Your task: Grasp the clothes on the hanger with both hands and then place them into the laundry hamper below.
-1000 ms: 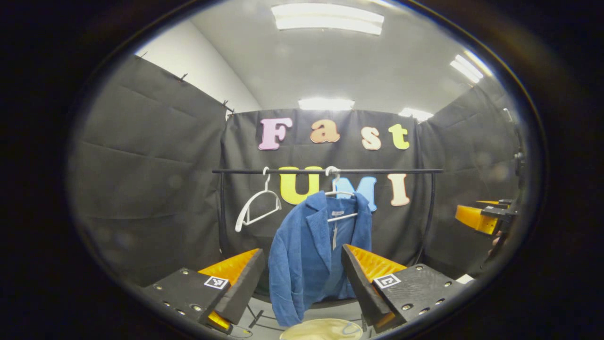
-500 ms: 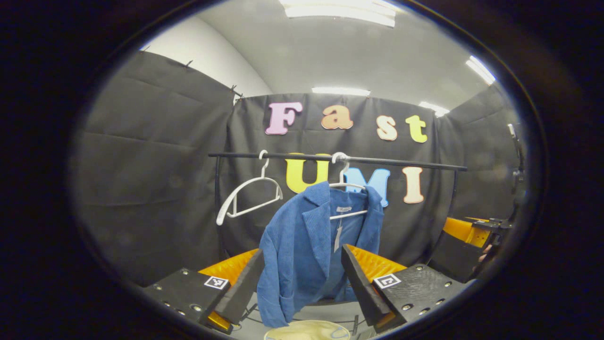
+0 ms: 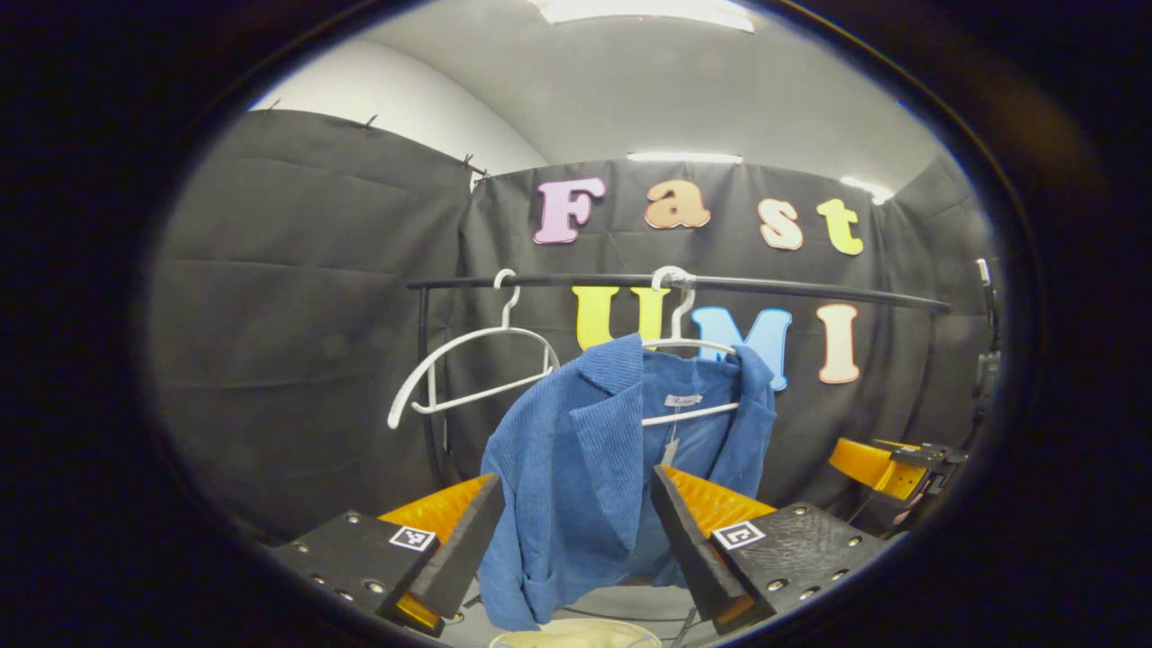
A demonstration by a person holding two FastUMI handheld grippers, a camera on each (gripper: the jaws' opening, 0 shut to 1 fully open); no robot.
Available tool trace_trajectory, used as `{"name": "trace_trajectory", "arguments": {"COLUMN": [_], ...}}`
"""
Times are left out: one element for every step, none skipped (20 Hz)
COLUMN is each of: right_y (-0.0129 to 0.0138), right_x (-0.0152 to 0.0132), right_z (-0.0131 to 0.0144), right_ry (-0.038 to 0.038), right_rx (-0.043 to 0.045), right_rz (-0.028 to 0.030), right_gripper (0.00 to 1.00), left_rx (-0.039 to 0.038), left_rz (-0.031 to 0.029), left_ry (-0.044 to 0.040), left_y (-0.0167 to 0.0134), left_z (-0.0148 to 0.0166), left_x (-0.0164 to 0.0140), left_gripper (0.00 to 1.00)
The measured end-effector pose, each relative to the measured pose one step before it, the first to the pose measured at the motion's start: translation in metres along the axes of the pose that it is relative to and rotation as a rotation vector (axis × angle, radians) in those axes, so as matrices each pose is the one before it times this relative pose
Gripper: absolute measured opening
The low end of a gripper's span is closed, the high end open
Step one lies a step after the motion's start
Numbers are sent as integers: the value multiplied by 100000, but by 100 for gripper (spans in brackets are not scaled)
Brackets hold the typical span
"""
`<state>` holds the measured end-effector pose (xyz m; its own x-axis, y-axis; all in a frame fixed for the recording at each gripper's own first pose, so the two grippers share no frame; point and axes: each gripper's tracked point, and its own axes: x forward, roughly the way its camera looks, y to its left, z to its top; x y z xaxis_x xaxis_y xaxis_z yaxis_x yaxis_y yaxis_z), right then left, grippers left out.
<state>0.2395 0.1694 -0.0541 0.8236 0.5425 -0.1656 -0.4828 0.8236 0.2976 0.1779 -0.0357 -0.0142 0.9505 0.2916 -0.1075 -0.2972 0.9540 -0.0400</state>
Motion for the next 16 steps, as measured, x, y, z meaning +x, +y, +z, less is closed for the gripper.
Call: {"name": "trace_trajectory", "arguments": {"right_y": [122,223,142,-71,-75,-10,132,341,119,-136,-154,131,10,-43,-19,-8], "right_x": [822,691,557,702,654,834,843,892,765,740,894,643,842,740,770,680], "right_z": [-146,-252,32,351,200,-475,-478,-218,-31,71,231,-412,-339,-233,-134,-317], "right_ry": [1064,1413,211,-1116,-789,684,1523,958,95,-783,-758,-134,302,98,86,286], "right_rx": [1726,1233,204,-600,-820,187,1510,1665,533,-975,-1736,-1757,-1013,18,310,93], "right_rz": [1400,1835,840,395,-139,-477,343,581,-86,-482,-685,-414,-452,-505,-360,-171], "right_gripper": [95,95,95,95,95,95,95,95,95,95,95,95,95,95,95,95], "left_rx": [-1323,-1013,-597,222,953,1015,514,-492,-1448,-1287,-937,-320,-213,-482,-1001,-1684], "left_rz": [586,491,134,611,869,1268,1357,877,42,-165,411,-21,-444,-537,57,762], "left_ry": [1720,1705,375,-524,-975,792,855,766,637,-891,-1881,-590,-58,-101,177,544], "left_y": [-316,-158,-183,6,138,200,99,-94,-273,-253,-118,-75,-221,-440,-163,0], "left_z": [-538,-682,-99,-16,38,-389,-418,-503,-263,86,517,-119,-109,-203,-204,-466], "left_x": [592,494,537,587,894,976,941,1001,844,542,748,716,676,579,642,704], "left_gripper": [94,94,94,94,94,94,94,94,94,94,94,94,94,94,94,94]}}
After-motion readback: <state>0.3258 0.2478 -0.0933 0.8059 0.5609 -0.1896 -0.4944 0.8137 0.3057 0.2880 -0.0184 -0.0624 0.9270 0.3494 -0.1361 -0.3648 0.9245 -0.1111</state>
